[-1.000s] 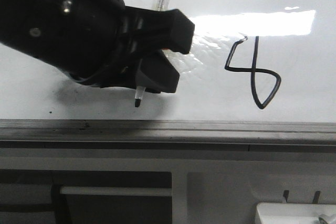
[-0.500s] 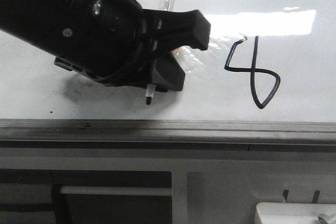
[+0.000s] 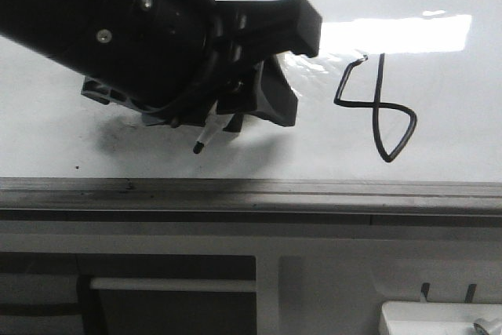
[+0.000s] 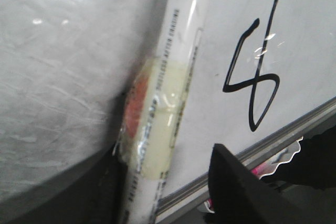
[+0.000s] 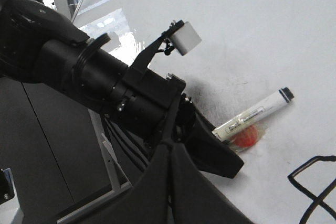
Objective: Write number 8 on whiteboard
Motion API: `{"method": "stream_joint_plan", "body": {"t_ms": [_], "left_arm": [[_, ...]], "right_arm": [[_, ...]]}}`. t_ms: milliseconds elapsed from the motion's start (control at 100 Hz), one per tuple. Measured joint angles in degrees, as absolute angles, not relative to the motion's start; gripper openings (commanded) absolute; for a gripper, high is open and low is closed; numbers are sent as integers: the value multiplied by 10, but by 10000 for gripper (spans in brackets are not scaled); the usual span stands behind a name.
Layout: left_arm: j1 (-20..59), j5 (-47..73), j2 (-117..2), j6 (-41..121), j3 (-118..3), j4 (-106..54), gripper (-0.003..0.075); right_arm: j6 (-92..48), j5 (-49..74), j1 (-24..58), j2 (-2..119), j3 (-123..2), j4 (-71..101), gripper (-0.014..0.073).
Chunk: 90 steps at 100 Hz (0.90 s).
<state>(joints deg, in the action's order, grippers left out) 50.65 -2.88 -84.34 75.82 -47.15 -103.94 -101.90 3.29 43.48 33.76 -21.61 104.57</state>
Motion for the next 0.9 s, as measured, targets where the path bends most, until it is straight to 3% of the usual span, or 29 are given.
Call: {"method": "stream_joint_plan", "body": {"t_ms": [100, 170, 540, 610, 680, 900], "left_arm": [[508, -20, -842, 758, -472, -1039, 611], [509, -14, -837, 758, -473, -1039, 669], [498, -101, -746, 757, -470, -1043, 664], [498, -103, -712, 764, -468, -1042, 614], [501, -103, -664, 789, -457, -1042, 514], [513, -99, -468, 852, -345, -1042, 19]], "right_arm": [[-1019, 34, 435, 338, -216, 1046, -63], [-1019, 34, 435, 338, -216, 1046, -63], [-1019, -13, 435, 290, -216, 1046, -63], [-1019, -32, 435, 265, -216, 1047, -63], [-1030, -46, 435, 233, -215, 1049, -63], [-1085, -118, 435, 123, -203, 1054, -63]]}}
